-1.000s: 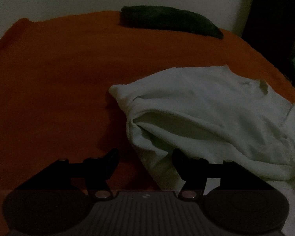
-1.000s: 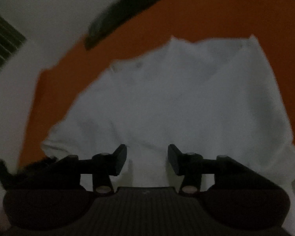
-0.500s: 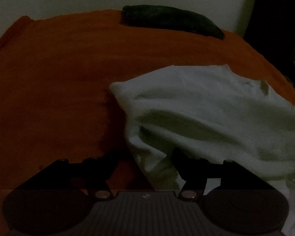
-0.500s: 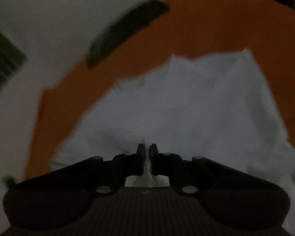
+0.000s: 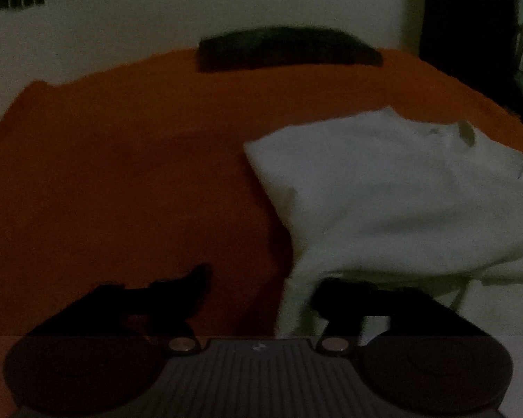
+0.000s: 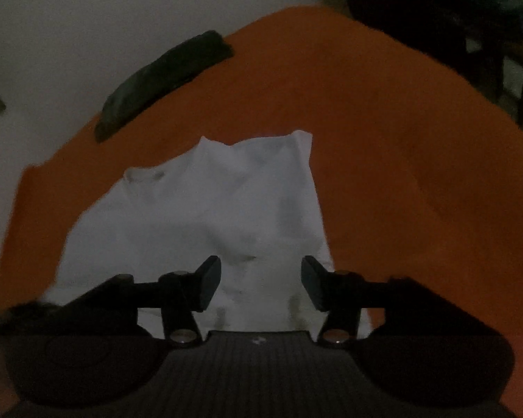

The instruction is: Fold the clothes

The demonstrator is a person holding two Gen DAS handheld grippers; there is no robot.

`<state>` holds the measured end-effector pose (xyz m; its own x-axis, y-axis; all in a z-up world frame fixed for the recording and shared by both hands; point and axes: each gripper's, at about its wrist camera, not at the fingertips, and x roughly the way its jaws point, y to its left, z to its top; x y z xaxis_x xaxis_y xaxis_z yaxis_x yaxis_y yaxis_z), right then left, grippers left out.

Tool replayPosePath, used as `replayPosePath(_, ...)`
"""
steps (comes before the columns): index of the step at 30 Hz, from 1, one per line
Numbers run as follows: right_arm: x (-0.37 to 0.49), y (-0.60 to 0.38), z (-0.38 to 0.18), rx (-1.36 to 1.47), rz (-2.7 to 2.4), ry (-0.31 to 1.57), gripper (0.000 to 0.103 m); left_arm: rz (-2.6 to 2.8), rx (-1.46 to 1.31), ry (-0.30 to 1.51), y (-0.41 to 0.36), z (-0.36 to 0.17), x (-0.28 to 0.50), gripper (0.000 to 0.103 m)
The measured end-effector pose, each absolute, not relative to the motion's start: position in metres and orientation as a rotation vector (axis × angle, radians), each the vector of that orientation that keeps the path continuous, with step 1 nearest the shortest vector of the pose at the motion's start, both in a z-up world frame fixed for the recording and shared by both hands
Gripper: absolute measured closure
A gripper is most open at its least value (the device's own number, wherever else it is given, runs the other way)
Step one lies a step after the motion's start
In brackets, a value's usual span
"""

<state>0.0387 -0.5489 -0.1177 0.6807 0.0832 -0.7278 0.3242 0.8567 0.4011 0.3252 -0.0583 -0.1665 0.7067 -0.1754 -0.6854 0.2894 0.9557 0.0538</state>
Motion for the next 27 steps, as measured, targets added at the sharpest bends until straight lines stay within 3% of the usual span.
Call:
replayPosePath(2,0.040,-0.546,-0.122,0.562,-0.123,0.832,0.048,-0.273,0.092,0.723,-0.052,-0.166,0.320,0.091)
replayPosePath(9,0.051,-0.508,-0.149,0.571,-0.004,0.886,0.048,-0.232,-0.059,0.746,-0.034,-0.178,0.313,0.091)
replayPosePath(12,0.053,-0.489,-0.159,0.569,0.051,0.903,0.048,-0.218,-0.239,0.763,-0.016,-0.187,0.313,0.089)
replayPosePath(20,0.079,-0.420,-0.164,0.300,0.223,0.828,0.048,-0.175,-0.110,0.697,-0.029,-0.156,0.287,0.074)
replayPosePath(24,0.079,-0.377,-0.171,0.023,0.317,0.808,0.060,-0.220,-0.008,0.629,-0.043,-0.127,0.264,0.071)
replayPosePath(27,0.080,-0.369,-0.180,-0.063,0.307,0.804,0.063,-0.227,0.021,0.601,-0.054,-0.116,0.261,0.071)
